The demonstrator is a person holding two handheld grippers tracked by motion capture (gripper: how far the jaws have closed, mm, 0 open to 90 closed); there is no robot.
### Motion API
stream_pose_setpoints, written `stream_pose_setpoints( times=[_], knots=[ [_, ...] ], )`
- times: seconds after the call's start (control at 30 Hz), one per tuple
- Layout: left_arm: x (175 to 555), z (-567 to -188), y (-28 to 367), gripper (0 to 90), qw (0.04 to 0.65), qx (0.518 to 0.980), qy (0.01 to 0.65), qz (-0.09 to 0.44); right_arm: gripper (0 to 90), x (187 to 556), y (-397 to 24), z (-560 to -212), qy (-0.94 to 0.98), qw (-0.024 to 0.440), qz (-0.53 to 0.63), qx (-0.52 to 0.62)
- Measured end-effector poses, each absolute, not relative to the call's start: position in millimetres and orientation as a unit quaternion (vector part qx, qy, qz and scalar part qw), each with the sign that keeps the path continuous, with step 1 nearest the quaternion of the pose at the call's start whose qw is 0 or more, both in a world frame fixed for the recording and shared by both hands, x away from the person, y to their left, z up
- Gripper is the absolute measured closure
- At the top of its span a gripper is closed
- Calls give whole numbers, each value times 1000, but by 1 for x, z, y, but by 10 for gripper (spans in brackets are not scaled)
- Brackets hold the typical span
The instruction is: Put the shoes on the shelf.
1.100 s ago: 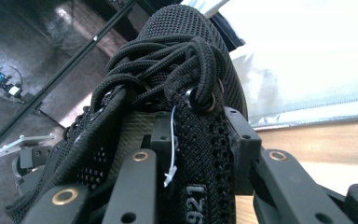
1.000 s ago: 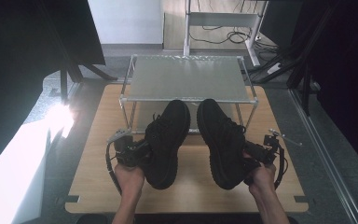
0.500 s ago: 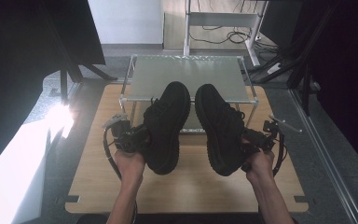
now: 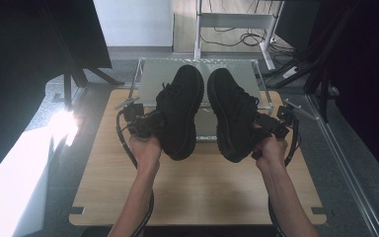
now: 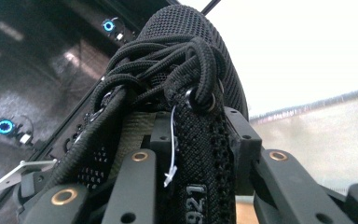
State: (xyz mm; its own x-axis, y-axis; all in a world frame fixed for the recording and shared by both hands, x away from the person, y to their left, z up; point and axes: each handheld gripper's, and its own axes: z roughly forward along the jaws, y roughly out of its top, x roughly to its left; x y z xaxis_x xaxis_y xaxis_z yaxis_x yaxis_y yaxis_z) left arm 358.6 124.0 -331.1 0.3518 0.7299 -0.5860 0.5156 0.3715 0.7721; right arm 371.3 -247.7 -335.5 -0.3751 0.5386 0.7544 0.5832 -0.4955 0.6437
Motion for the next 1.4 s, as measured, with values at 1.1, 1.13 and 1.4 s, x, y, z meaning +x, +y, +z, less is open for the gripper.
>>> stream_pose_setpoints(
  times=[1.1,1.13,1.4],
  knots=[
    [458,-305,120,801,549,532,635,114,690,471,-219,-306,-495,-25,-606,-622],
    [461,-305,120,801,546,533,636,115,690,473,-219,-307,-496,-27,-604,-623],
    [481,-303,111,801,524,542,644,127,690,493,-218,-318,-486,-27,-590,-645]
  ],
)
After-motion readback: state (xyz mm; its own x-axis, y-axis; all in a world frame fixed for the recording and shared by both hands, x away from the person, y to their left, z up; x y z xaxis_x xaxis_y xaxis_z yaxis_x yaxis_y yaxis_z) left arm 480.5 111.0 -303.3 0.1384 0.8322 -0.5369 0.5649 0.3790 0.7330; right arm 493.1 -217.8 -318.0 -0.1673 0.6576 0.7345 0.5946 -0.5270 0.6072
